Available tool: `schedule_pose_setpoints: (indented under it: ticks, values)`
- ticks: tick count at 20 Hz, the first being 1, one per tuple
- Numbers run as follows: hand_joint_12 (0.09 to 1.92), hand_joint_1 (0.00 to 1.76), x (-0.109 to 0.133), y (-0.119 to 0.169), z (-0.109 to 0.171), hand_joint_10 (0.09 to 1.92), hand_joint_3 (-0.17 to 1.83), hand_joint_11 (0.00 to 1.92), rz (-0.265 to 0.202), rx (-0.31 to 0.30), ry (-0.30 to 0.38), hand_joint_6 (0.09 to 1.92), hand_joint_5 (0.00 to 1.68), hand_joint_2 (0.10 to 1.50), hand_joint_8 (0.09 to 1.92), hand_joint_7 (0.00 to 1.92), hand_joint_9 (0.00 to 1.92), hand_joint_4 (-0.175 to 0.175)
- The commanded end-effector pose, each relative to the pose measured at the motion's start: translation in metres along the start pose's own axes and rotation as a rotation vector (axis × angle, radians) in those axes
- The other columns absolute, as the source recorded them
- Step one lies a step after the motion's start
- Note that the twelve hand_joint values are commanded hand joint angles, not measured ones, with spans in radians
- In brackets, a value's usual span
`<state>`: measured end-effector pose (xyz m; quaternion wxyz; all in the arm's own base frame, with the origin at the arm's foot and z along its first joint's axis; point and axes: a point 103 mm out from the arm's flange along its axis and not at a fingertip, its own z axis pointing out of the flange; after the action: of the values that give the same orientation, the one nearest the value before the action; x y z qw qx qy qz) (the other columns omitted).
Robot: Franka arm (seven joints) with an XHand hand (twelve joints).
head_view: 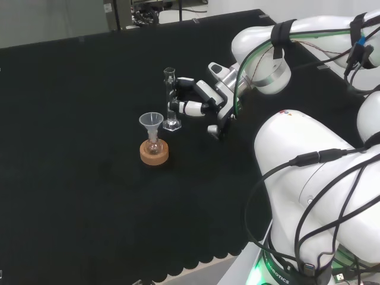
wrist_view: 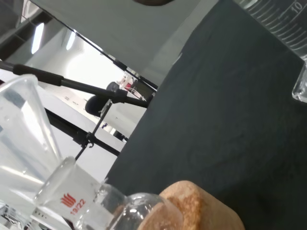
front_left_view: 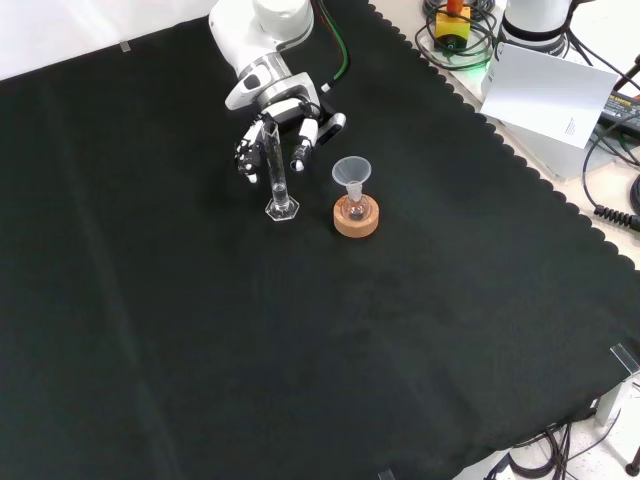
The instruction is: Pick up the graduated cylinder.
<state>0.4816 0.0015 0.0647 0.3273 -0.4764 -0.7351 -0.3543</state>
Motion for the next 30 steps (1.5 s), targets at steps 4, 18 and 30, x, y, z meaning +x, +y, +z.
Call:
schedule_pose_setpoints:
  ticks: [4, 18, 30]
  values:
    - [1.19, 1.05, -0.005, 0.006, 0.001, 0.51, -0.17, 0.52, -0.002, -0.040, 0.038, 0.14, 0.66, 1.02, 0.64, 0.47, 0.70, -0.037]
    - [1.14, 1.06, -0.004, 0.011, 0.011, 0.44, -0.17, 0.61, -0.018, -0.026, 0.073, 0.44, 0.56, 1.02, 0.63, 0.51, 0.77, -0.030]
    - [1.08, 1.05, -0.003, 0.011, 0.013, 0.42, -0.17, 0.75, -0.014, -0.049, 0.068, 0.58, 0.62, 1.08, 0.65, 0.58, 0.88, -0.026]
